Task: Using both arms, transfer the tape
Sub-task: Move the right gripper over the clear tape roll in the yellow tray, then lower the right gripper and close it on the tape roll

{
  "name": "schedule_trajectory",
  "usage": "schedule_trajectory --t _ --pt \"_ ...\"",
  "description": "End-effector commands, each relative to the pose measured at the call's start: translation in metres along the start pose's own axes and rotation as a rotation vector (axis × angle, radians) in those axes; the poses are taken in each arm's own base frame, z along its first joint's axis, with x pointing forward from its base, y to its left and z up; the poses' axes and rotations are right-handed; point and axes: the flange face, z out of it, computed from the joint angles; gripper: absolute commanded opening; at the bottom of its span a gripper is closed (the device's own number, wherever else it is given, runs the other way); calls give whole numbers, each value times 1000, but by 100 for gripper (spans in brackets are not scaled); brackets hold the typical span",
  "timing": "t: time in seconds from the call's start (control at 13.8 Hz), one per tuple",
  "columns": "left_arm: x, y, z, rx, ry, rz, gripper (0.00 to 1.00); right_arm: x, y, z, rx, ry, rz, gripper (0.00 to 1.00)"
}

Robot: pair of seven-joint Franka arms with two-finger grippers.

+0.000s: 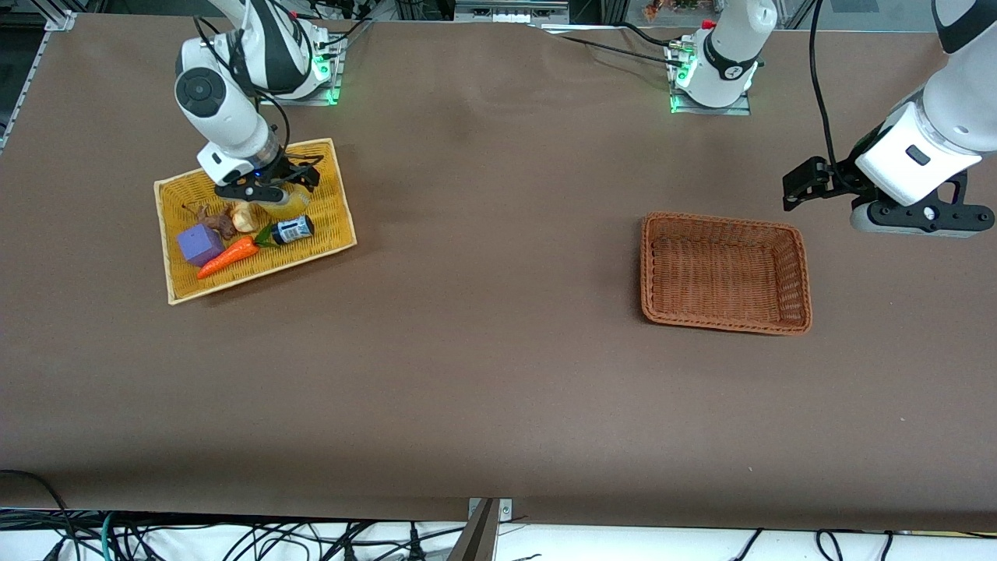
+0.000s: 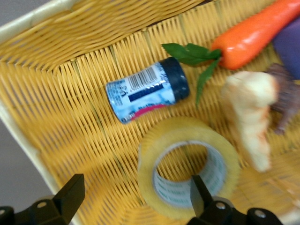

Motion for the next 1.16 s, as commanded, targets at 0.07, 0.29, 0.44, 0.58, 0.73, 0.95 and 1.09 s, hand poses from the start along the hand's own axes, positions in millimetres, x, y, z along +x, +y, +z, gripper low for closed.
schedule_trajectory --t 0.07,0.29,0.44,0.58,0.73,0.95,1.09 --pt "1 -2 -7 24 2 13 100 6 -7 37 39 10 -15 100" --pt "1 -2 -7 24 2 13 100 6 -5 39 39 7 -37 100" --pt "1 -3 -7 25 2 12 100 4 -3 36 36 11 -49 100" --pt "1 -3 -7 25 2 12 100 3 0 30 28 5 -55 100" --pt "1 -3 -7 25 2 12 100 0 3 13 7 -12 -51 100" --pt "1 -3 -7 25 2 12 100 -5 6 4 -10 -34 -52 100" --pt "1 -3 -7 25 2 12 100 -7 7 7 -10 -38 -53 100"
